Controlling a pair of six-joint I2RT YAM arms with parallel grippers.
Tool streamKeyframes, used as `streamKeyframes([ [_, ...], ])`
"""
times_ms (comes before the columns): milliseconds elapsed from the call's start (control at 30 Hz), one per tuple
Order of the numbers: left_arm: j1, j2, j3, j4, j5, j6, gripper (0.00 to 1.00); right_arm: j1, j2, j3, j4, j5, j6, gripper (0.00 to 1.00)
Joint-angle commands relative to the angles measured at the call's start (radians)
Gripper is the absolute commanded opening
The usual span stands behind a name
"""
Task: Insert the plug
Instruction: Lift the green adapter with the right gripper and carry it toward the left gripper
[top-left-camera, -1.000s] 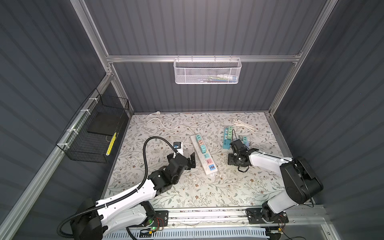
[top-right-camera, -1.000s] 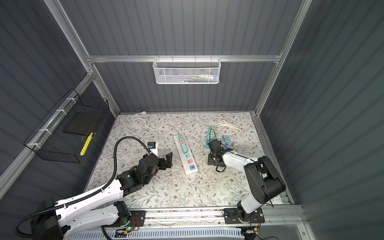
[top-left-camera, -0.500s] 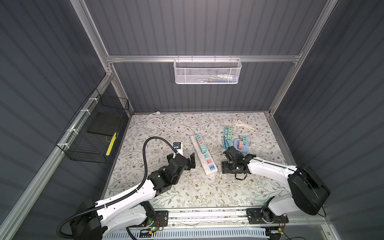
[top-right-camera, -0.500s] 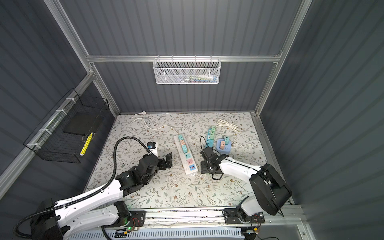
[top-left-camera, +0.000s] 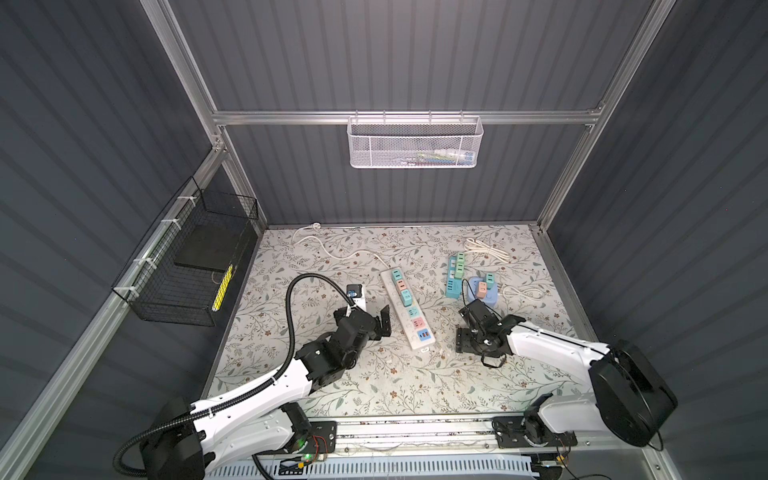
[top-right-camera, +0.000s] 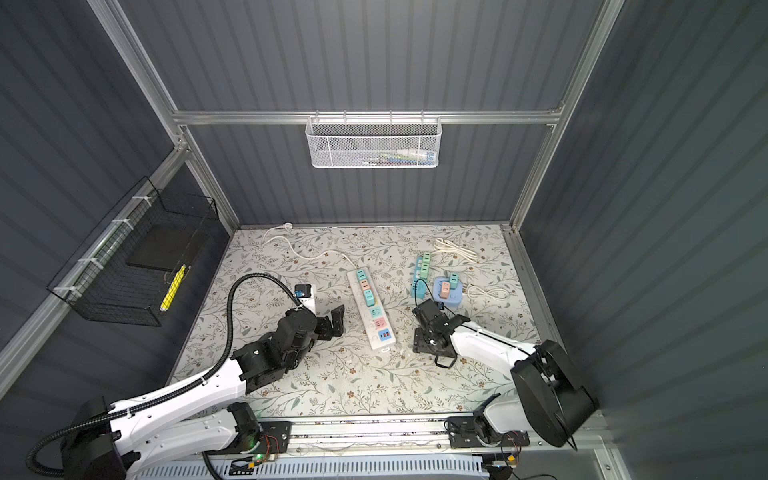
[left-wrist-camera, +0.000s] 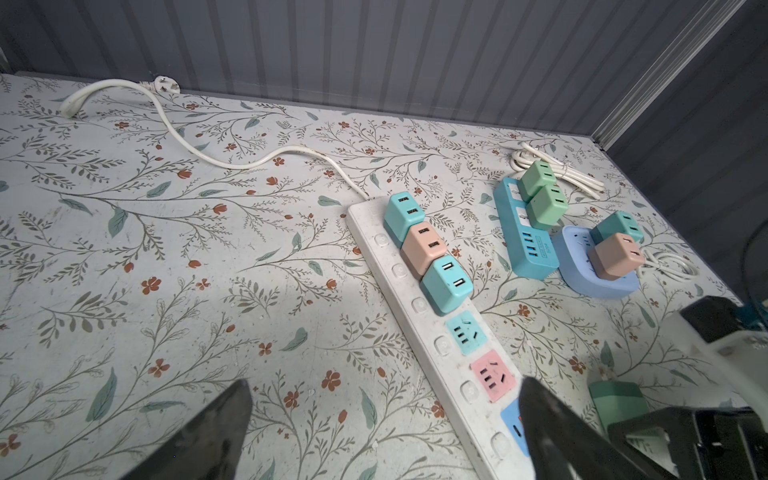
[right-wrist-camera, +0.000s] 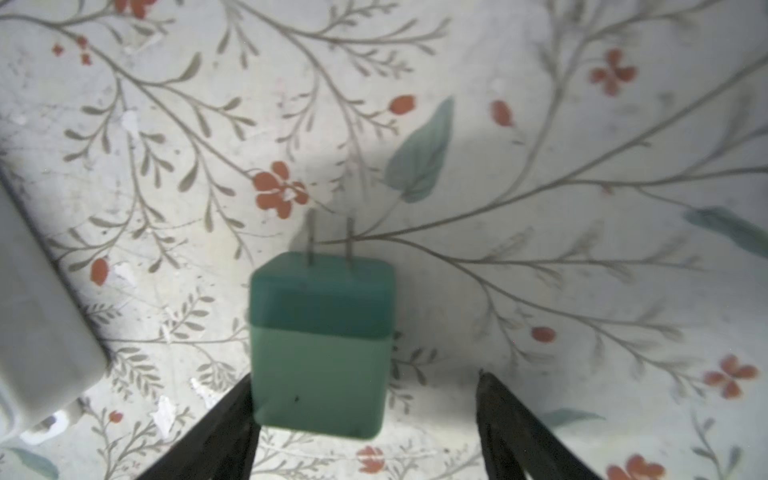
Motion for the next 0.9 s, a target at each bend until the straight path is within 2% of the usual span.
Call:
streamKeyframes([
  [0, 0.008, -0.015, -0.008, 0.022, -0.016, 0.015, 1.0, -0.031, -0.072, -0.032, -0.034, 0.077, 0.08, 0.81],
  [100, 0.009, 0.008, 0.012, 0.022, -0.011, 0.027, 1.0, -0.078, -0.105, -0.046, -0.007, 0.036, 0.05, 0.8],
  [233, 0.008, 0.034, 0.03, 0.033, -0.006, 0.03, 1.0, -0.078, -0.05, 0.022, 0.034, -0.101, -0.089, 0.81],
  [333, 0.008, 0.04, 0.034, 0.033, 0.001, 0.029, 1.0, -0.078, 0.029, 0.079, 0.012, -0.107, -0.165, 0.81],
  [467, 0.009, 0.031, 0.034, 0.016, -0.003, 0.022, 1.0, -0.081, 0.115, 0.134, -0.014, -0.045, -0.208, 0.81],
  [567, 0.009, 0.014, 0.034, -0.001, -0.014, 0.022, 1.0, -0.084, 0.153, 0.143, 0.015, -0.12, -0.224, 0.79],
  [767, 0.009, -0.004, 0.034, -0.016, -0.026, 0.023, 1.0, -0.07, 0.141, 0.123, 0.04, -0.174, -0.198, 0.67],
  [867, 0.01, 0.005, 0.034, -0.009, -0.029, 0.024, 1.0, -0.069, 0.15, 0.124, 0.026, -0.145, -0.201, 0.54],
])
